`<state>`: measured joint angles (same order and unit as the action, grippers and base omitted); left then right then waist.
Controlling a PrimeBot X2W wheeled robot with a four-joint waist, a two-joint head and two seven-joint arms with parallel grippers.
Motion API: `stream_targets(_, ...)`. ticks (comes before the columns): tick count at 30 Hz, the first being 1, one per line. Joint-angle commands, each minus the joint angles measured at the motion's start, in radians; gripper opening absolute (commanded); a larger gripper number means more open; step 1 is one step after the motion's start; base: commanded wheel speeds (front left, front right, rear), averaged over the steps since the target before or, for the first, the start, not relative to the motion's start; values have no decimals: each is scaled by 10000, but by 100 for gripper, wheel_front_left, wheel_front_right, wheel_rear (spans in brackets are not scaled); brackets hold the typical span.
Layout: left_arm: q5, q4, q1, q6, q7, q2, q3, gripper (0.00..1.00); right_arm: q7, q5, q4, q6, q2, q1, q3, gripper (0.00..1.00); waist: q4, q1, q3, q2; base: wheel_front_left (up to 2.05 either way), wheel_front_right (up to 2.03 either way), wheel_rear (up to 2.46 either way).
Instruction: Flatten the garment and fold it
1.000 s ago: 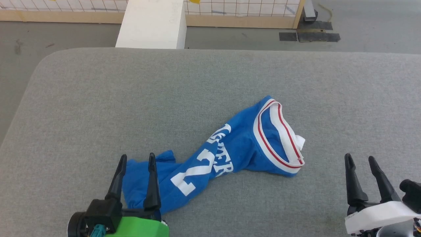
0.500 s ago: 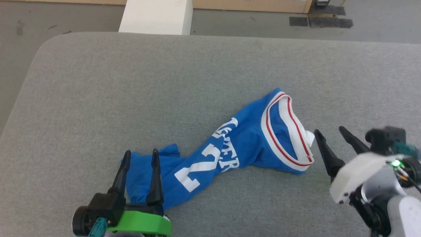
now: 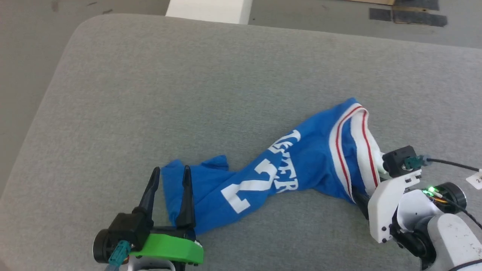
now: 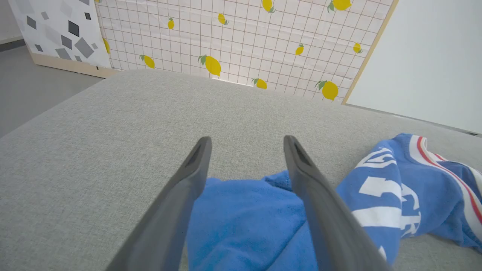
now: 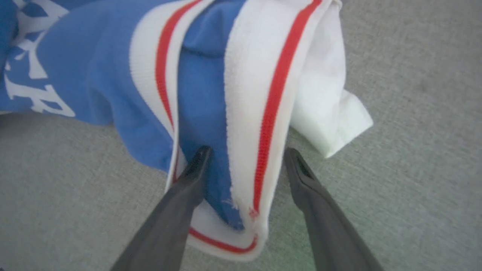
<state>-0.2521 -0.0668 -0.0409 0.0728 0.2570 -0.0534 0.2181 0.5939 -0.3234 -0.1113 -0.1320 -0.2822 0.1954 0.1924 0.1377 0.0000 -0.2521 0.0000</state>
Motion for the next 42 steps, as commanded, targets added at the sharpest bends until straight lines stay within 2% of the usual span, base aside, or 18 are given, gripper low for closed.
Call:
stream_targets(1,-176,20,155,70,47,30,11,100,-224,-37,-213,13,47,33,-13,80,229,0,-45,0,0,0,0)
stream_targets(2,-194,23,156,74,47,30,20,100,-356,10,-330,13,58,38,-13,43,259,0,-40,0,0,0,0)
stream_targets(4,-202,35,151,85,47,30,18,100,-758,30,-526,13,150,89,-171,0,284,0,-10,0,0,0,0)
stream_targets(10,-178,158,3,62,47,31,-77,100,-1549,182,-675,13,20,500,-978,0,55,0,496,0,0,0,0)
stream_targets(17,-312,310,-241,-46,47,31,-21,100,-1745,665,-47,13,-956,1390,-2287,0,-244,0,1347,0,0,0,0)
stream_targets(20,-392,353,-367,-39,47,31,15,100,-1553,955,485,13,-1328,1698,-2310,0,-277,0,1598,0,0,0,0)
stream_targets(23,-470,374,-484,-29,47,31,55,100,-1244,1027,1115,13,-1422,2065,-1719,0,-281,0,1748,0,0,0,0)
stream_targets(26,-540,398,-539,-38,47,31,116,100,-1070,835,1468,13,-1177,2340,-599,0,-239,0,1814,0,0,0,0)
stream_targets(27,-570,409,-550,-45,47,31,147,100,-1029,666,1491,13,-975,2400,-91,0,-206,0,1823,0,0,0,0)
stream_targets(28,-607,429,-553,-61,47,31,202,100,-983,405,1412,13,-589,2447,915,0,-112,0,1787,0,0,0,0)
stream_targets(34,-756,501,-405,-59,47,31,297,100,-1157,-503,160,13,641,2282,3725,0,361,0,1470,0,0,0,0)
stream_targets(35,-761,527,-374,-55,47,31,320,100,-1287,-540,-148,13,780,2303,4148,4,465,0,1386,0,0,0,0)
stream_targets(37,-829,558,-320,-26,47,31,347,100,-1479,-746,-824,13,1089,2295,4661,21,621,0,1239,0,0,0,0)
stream_targets(38,-855,580,-296,-17,47,31,364,100,-1547,-814,-1082,13,1184,2324,4868,34,679,0,1192,0,0,0,0)
stream_targets(39,-885,593,-264,-4,47,31,383,100,-1671,-860,-1349,13,1272,2388,5090,73,749,0,1137,0,0,0,0)
stream_targets(40,-921,595,-245,19,47,31,385,100,-1758,-913,-1539,13,1323,2432,5247,100,787,0,1109,0,0,0,0)
stream_targets(42,-967,612,-224,52,47,31,386,100,-1793,-1179,-1890,13,1386,2499,5481,100,823,0,1078,0,0,0,0)
